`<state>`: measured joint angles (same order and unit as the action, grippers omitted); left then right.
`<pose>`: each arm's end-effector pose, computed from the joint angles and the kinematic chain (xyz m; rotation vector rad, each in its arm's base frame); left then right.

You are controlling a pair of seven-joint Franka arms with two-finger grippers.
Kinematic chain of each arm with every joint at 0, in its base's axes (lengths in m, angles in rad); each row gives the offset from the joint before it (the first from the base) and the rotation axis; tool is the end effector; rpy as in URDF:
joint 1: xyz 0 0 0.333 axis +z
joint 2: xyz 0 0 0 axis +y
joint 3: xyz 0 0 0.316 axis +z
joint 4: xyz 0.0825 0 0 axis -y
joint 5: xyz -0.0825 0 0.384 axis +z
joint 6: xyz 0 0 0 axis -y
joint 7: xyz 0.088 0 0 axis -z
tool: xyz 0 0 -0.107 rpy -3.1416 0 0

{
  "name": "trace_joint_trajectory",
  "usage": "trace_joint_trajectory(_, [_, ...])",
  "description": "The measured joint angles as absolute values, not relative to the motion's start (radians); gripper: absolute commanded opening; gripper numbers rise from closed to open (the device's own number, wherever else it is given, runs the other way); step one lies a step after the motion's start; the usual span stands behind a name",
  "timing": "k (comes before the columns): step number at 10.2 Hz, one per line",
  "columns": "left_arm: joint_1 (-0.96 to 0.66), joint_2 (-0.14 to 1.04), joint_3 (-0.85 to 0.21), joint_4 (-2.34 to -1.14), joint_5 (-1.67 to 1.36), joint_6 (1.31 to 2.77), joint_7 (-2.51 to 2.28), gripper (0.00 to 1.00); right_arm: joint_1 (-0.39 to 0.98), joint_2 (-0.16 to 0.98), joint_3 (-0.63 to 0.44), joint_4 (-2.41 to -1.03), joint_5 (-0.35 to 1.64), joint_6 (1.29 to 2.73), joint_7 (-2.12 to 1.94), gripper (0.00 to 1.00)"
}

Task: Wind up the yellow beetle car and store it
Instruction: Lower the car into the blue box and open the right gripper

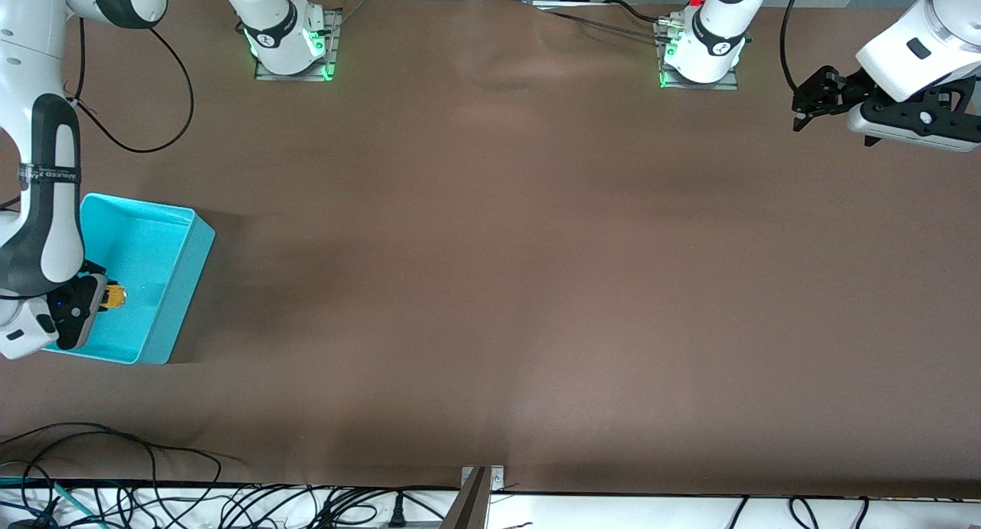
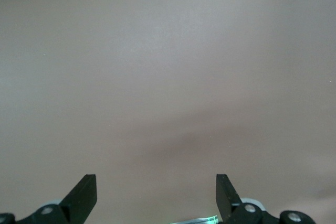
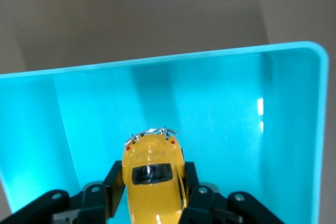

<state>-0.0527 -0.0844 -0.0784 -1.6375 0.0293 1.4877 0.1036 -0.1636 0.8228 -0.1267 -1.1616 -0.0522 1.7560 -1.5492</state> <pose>0.5147 -0.0663 0.6315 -3.0822 0.3603 0.1011 0.7092 -0.1902 0.2882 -2.4084 -1.8387 0.3832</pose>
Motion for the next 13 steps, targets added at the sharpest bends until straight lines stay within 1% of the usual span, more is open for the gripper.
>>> trace_joint_trajectory(7, [-0.056, -0.085, -0.079, -1.635, 0.026, 1.478, 0.079, 1.00, -0.192, 0.834, -0.126, -1.240, -0.033, 1.827, -1.577, 0.00])
trace_joint_trajectory(13, [-0.059, -0.085, -0.089, -1.630, 0.022, 1.476, 0.077, 1.00, -0.194, 0.858, -0.124, -1.284, -0.008, 1.927, -1.589, 0.00])
